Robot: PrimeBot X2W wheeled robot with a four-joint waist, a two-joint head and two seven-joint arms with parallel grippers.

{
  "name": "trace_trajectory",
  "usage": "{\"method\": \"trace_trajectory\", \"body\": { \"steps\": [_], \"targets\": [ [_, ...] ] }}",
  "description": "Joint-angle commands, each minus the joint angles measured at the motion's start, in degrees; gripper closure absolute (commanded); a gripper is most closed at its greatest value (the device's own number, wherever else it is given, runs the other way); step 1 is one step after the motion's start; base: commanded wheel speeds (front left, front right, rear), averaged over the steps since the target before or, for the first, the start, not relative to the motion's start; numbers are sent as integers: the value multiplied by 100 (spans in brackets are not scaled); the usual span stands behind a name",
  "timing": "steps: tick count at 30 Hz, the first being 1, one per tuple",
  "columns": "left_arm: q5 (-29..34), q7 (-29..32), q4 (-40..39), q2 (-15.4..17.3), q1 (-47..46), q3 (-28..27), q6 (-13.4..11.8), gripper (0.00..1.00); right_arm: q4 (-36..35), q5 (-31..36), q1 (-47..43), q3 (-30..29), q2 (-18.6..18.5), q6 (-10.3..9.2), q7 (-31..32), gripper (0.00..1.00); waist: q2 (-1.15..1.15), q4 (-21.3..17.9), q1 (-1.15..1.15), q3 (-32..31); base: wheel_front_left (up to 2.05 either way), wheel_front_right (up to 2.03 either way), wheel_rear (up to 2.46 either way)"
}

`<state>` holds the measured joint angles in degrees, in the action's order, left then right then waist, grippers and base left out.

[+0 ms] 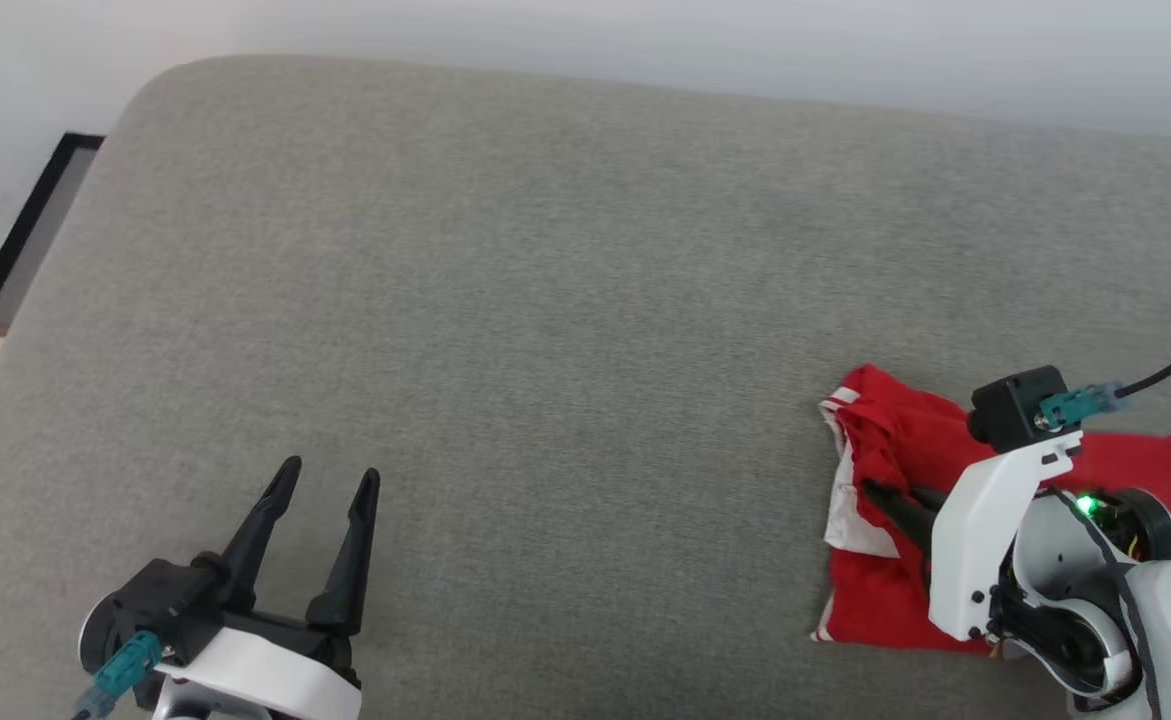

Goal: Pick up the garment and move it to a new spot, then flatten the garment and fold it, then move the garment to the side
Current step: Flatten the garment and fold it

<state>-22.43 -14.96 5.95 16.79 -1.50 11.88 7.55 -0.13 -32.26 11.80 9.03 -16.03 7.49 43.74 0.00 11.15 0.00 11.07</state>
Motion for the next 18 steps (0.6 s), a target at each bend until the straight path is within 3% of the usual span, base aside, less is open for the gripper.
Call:
{"method": "trace_trajectory", "body": {
  "steps": [1,4,5,6,7,8,18],
  "targets": [
    [-68,-30,24,-11,-85,2,-14,0,180,27,87,31,17,0,-105,100,0,133,0,56,0,0,0],
    [-80,-30,58,-39,-87,-6,-14,0,441,61,137,105,-1,0,-270,100,0,192,0,68,0,0,0],
    [-92,-30,68,-50,-81,-9,-14,0,512,69,152,132,-20,0,-313,90,0,200,0,65,0,0,0],
    [-103,-30,75,-53,-69,-19,-14,0,554,55,163,162,-24,0,-359,61,0,198,0,57,0,0,0],
    [-111,-30,81,-50,-46,-37,-14,0,578,32,179,182,-14,0,-410,12,0,183,0,44,0,0,0],
    [-117,-30,87,-41,-21,-56,-14,0,591,10,189,198,-21,0,-441,0,0,159,0,28,0,0,0],
    [-231,-30,101,29,192,-128,-14,0,170,-197,112,88,-344,0,-509,0,0,-303,0,-258,0,0,0]
  ]
}}
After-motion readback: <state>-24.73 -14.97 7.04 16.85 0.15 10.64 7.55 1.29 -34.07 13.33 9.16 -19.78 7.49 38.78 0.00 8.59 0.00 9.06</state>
